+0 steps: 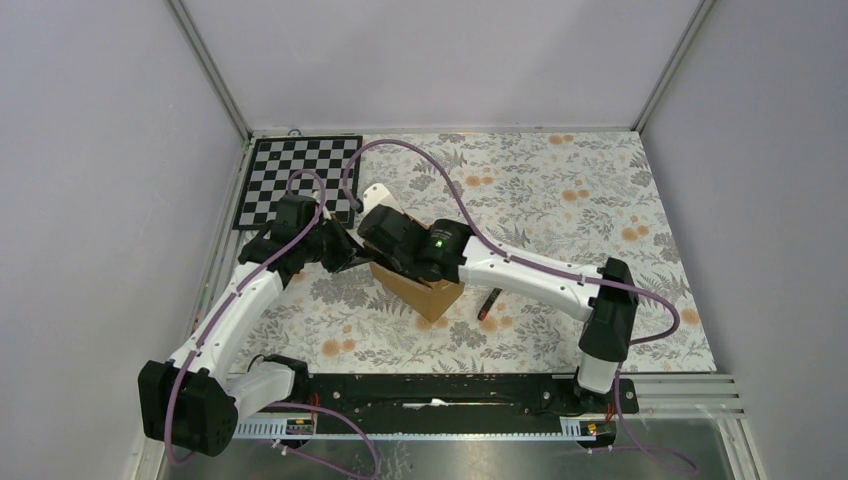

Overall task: Unpack the express box
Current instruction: Open the express box at the center of the board.

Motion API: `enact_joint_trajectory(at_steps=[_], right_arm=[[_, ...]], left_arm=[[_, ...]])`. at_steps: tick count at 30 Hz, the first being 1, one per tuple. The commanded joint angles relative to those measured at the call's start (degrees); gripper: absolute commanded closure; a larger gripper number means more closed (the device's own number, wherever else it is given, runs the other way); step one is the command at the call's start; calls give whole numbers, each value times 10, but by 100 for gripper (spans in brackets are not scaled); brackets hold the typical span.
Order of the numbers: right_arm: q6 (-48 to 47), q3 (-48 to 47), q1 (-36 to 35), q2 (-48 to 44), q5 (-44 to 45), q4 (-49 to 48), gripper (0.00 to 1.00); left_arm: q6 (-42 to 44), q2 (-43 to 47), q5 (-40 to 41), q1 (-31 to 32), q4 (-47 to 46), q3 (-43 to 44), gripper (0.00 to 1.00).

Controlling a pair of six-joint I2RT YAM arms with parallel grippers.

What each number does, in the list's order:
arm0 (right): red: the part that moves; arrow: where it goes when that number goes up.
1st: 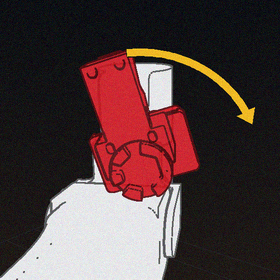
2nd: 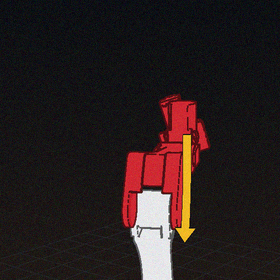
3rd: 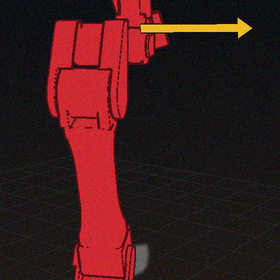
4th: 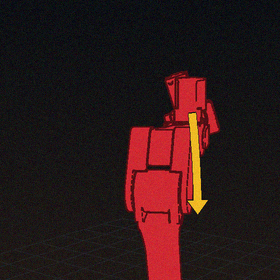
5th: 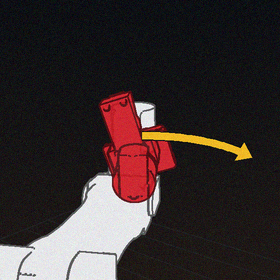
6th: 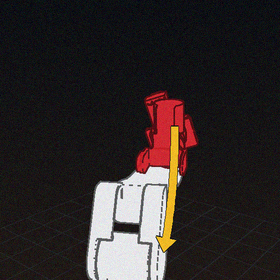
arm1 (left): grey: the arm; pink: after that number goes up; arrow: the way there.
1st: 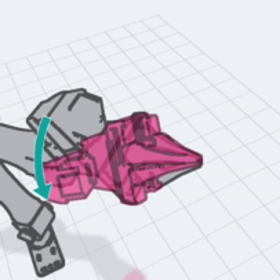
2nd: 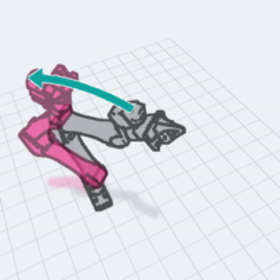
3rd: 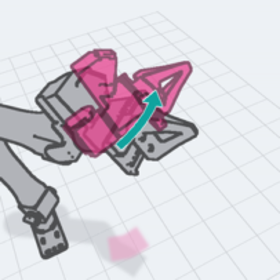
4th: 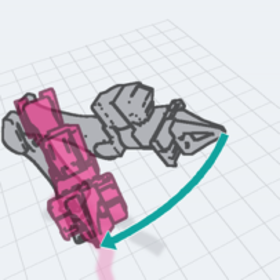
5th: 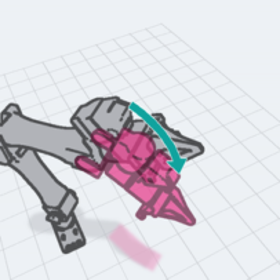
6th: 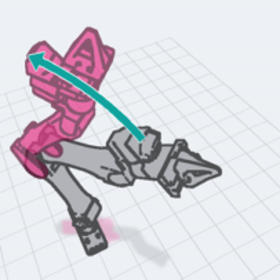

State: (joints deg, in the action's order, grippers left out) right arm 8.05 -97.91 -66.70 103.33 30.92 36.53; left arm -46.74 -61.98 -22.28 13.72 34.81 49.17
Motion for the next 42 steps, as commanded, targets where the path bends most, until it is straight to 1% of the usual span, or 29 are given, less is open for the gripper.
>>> enact_joint_trajectory(at_steps=[1,14,16,19,20,22,24,29,32,36,39,40,42], right_arm=[[20,-37,37,-75,83,56,100],[55,-16,63,-121,53,49,100],[66,-2,80,-129,26,49,100],[83,38,123,-154,-49,36,99],[88,54,140,-166,-79,30,94],[97,88,168,-183,-140,15,78],[105,118,182,-194,-175,0,66],[124,179,188,-203,-189,-15,57],[132,213,188,-210,-195,-30,49],[141,250,188,-210,-229,-63,49],[142,262,188,-198,-219,-63,51],[137,270,188,-196,-218,-68,47],[138,286,188,-189,-219,-77,43]], left_arm=[[40,6,68,-9,74,1,100],[41,8,64,-9,72,12,100],[45,7,68,-9,72,20,100],[50,1,70,-9,72,34,100],[52,-3,69,-9,72,40,100],[54,-11,64,-9,70,50,100],[56,-17,58,-9,64,60,100],[61,-36,55,-9,59,85,100],[66,-45,50,-9,55,88,100],[66,-49,39,-9,42,79,100],[65,-49,38,-9,35,73,100],[66,-50,39,-9,33,72,100],[68,-51,40,-9,28,69,100]])
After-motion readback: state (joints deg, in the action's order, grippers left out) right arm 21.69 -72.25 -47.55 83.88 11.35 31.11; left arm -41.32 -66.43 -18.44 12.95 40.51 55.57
